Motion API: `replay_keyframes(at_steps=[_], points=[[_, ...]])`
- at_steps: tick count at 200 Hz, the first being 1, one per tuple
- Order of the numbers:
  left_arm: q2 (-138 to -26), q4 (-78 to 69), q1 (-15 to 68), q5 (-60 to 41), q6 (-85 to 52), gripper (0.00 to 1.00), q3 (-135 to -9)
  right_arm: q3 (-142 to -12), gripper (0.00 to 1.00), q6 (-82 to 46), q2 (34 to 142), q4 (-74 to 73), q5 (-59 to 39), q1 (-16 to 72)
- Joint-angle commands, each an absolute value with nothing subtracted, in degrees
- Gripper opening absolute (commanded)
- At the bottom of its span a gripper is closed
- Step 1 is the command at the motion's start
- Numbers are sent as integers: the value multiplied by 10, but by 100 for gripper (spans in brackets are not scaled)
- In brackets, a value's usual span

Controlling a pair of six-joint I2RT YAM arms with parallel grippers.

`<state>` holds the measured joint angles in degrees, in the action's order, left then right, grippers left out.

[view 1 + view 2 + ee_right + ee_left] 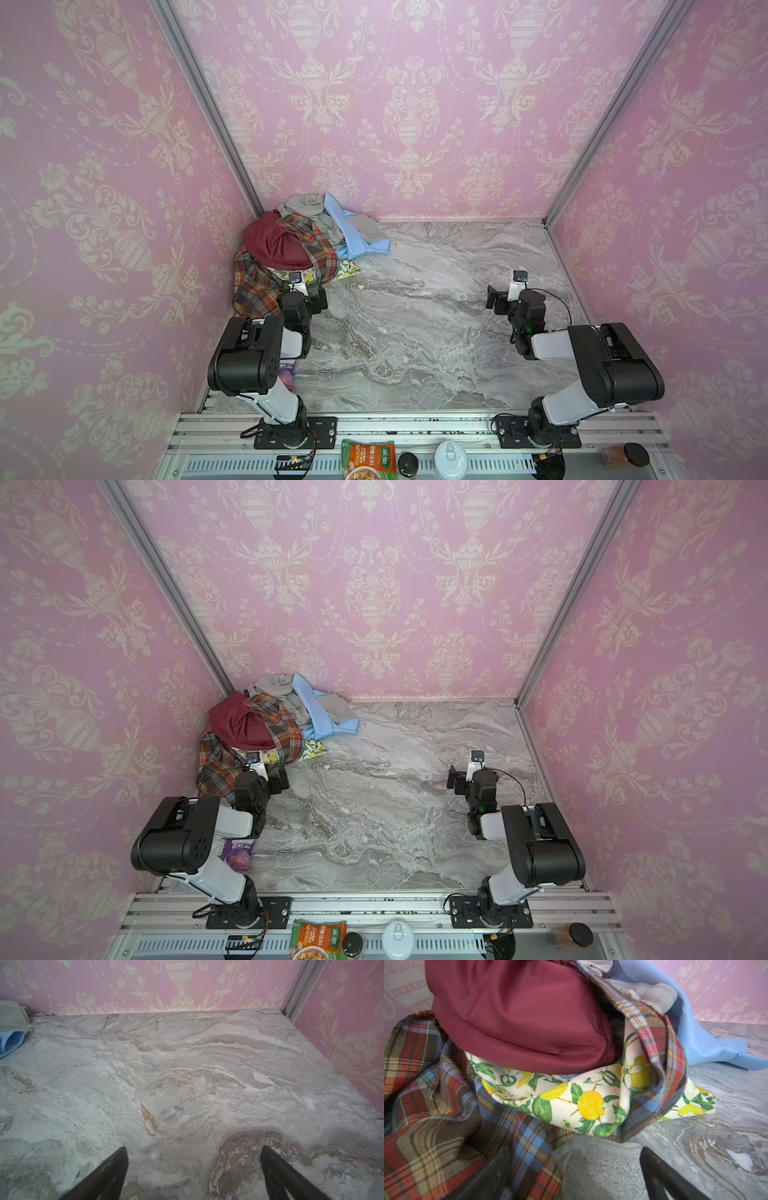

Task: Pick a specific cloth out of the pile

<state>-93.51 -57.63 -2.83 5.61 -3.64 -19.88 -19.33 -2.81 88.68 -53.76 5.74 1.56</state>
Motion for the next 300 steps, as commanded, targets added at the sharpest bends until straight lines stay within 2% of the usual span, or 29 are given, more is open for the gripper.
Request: replay_keyframes(at_steps=[1, 73, 121, 300], points=[[-937, -580, -25, 42, -19, 99, -202, -202, 100, -32, 885, -555, 54, 14], [-937, -584, -25, -14, -3, 99, -201, -202, 100, -32, 884, -555, 54, 14], [-937, -591, -25, 61, -26, 99, -198, -202, 100, -32, 885, -555, 54, 15], [-937, -585, -23, 68, -25, 99, -201, -202, 100, -31, 885, -553, 59, 16]])
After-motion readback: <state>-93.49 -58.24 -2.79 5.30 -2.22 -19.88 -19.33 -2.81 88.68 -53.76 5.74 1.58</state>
